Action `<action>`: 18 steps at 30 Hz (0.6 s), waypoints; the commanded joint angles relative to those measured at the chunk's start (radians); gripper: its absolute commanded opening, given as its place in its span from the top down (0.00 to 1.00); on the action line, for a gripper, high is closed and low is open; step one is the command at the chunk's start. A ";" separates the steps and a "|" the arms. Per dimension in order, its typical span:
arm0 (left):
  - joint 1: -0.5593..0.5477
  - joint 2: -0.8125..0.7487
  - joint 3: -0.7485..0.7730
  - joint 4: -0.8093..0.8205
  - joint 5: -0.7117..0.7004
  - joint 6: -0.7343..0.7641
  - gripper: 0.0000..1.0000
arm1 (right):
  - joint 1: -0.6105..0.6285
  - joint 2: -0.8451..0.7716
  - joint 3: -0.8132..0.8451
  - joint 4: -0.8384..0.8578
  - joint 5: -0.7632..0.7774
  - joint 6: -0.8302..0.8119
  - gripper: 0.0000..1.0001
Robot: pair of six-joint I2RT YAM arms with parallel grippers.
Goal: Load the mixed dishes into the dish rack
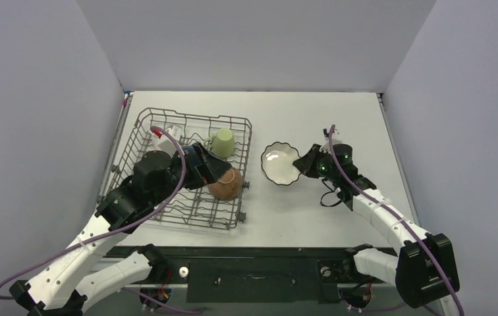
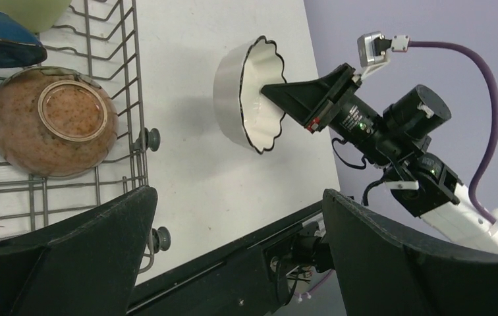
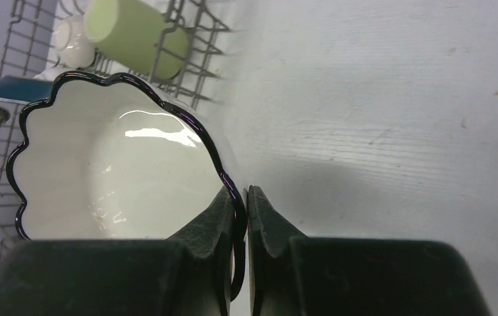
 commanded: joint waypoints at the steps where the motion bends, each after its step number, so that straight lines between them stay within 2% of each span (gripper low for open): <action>1: 0.086 -0.004 -0.039 0.126 0.190 -0.056 0.04 | 0.067 -0.077 0.074 0.171 -0.115 0.039 1.00; 9: 0.120 0.018 -0.096 0.207 0.302 -0.075 0.03 | 0.209 -0.090 0.118 0.237 -0.165 0.091 1.00; 17: 0.120 0.030 -0.127 0.245 0.332 -0.086 0.00 | 0.285 -0.075 0.098 0.428 -0.199 0.203 1.00; 18: 0.121 0.029 -0.137 0.252 0.335 -0.093 0.04 | 0.294 -0.068 0.098 0.435 -0.200 0.213 1.00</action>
